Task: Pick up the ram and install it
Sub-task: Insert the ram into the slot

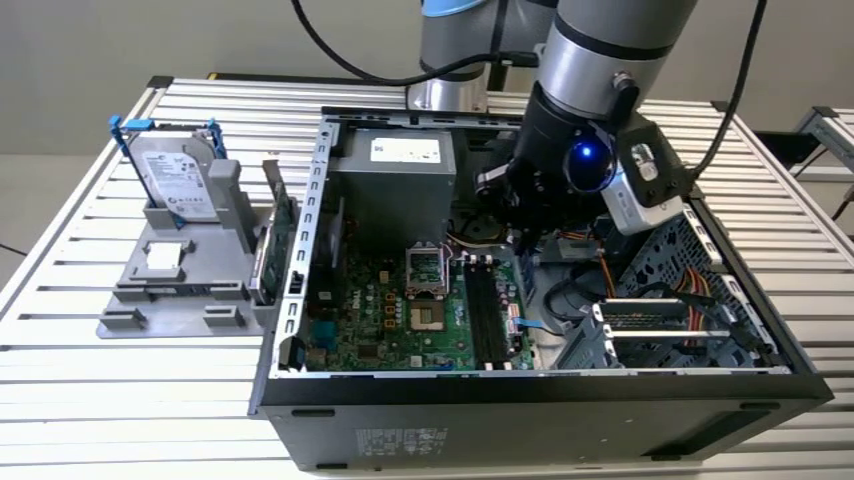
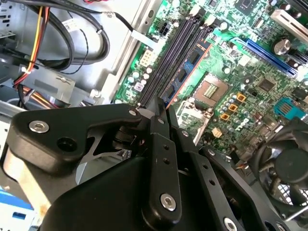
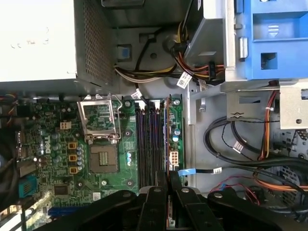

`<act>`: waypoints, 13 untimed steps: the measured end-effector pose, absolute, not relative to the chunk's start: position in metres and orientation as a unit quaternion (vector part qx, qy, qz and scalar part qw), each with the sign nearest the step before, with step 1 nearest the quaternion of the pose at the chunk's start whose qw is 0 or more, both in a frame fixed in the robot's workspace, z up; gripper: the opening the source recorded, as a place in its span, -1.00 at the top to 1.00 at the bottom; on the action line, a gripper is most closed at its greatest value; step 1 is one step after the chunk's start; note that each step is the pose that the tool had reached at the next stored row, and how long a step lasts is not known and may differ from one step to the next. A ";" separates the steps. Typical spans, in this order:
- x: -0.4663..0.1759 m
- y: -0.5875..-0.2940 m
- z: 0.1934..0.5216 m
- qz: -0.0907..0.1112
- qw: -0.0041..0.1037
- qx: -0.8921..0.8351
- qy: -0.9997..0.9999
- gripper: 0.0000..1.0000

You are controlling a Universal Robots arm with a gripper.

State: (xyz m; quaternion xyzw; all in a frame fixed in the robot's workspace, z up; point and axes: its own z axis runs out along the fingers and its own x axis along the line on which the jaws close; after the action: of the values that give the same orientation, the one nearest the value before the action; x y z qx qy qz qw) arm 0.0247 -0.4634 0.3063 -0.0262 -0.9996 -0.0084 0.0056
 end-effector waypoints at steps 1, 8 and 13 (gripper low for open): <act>0.025 -0.463 0.305 -0.008 0.006 -0.026 -1.000 1.00; 0.025 -0.463 0.294 -0.008 0.006 -0.026 -1.000 1.00; 0.025 -0.463 0.288 -0.008 0.006 -0.026 -1.000 1.00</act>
State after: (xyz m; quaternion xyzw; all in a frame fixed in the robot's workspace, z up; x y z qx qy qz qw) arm 0.0248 -0.4634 0.2878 -0.0262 -0.9996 -0.0084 0.0058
